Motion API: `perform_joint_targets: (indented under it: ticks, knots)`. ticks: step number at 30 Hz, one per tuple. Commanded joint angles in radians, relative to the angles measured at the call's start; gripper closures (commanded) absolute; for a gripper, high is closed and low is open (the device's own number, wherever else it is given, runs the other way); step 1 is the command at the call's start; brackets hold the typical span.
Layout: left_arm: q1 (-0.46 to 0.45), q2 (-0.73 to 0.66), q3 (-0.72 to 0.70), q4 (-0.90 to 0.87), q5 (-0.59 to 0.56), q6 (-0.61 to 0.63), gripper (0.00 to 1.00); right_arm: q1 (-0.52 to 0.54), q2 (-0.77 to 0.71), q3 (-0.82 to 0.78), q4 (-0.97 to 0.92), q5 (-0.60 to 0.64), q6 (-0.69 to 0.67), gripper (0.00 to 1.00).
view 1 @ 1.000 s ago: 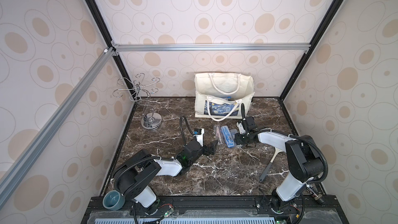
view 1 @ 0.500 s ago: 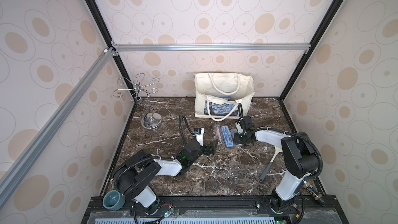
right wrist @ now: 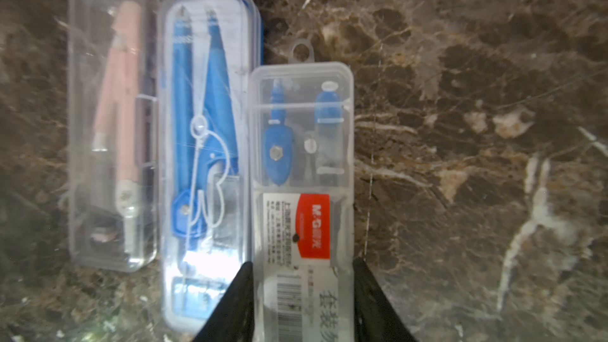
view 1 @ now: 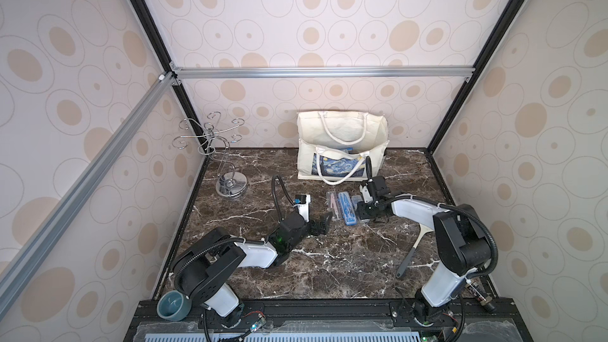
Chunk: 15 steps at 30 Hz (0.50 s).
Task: Put the compass set into the canvas bag
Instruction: Pick up the compass set at the center of the board.
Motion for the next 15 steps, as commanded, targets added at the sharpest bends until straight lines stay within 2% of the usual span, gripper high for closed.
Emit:
perform_joint_targets:
  ticks: [1,9,15]
  knots:
    - [0.03,-0.004,0.014,0.052,0.052,-0.05,0.0,0.008,-0.094,-0.011,0.029,-0.045,-0.026,0.6]
    - [0.052,0.045,0.124,0.05,0.232,-0.115,0.0,0.019,-0.227,-0.072,0.098,-0.195,-0.097,0.61]
    - [0.054,0.063,0.187,0.061,0.268,-0.127,0.01,0.047,-0.295,-0.123,0.144,-0.255,-0.12,0.61]
